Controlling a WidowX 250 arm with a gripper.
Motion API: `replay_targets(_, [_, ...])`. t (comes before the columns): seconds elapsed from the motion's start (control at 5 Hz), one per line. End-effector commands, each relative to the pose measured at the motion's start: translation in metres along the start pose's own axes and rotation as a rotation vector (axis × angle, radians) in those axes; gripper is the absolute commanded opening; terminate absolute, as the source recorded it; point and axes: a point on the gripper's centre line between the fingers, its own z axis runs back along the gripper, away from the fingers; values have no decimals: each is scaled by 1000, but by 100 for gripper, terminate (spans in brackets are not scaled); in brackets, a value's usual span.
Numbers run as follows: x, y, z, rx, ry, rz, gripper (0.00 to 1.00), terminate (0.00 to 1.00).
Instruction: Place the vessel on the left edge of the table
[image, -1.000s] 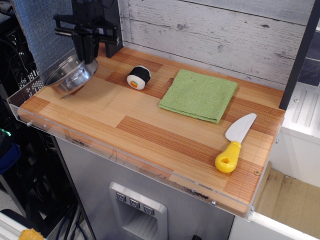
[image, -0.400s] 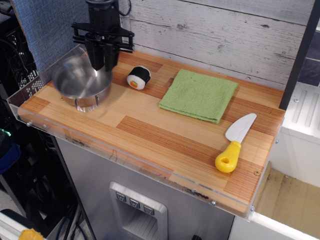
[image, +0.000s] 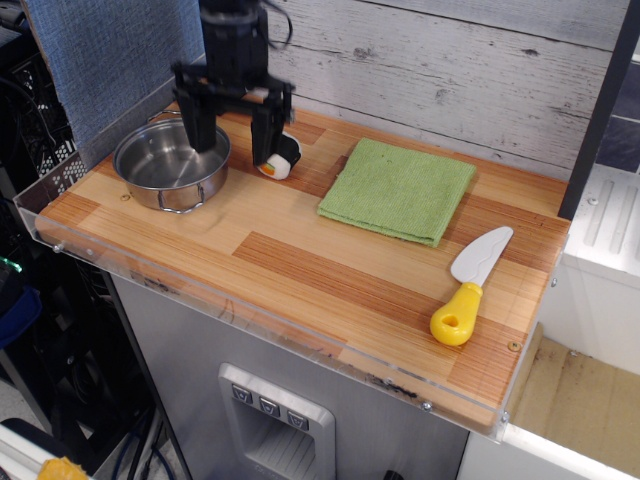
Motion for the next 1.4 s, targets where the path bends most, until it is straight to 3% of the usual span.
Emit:
replay_targets(0.0, [-23, -17, 97, -26, -212, -24, 100, 0])
replay_targets(0.4, [-27, -54, 94, 21, -182, -156, 100, 0])
replay_targets(0.6, [-32, -55, 94, 50, -127, -217, 100, 0])
replay_targets(1.2, [-32, -55, 94, 50, -127, -217, 100, 0])
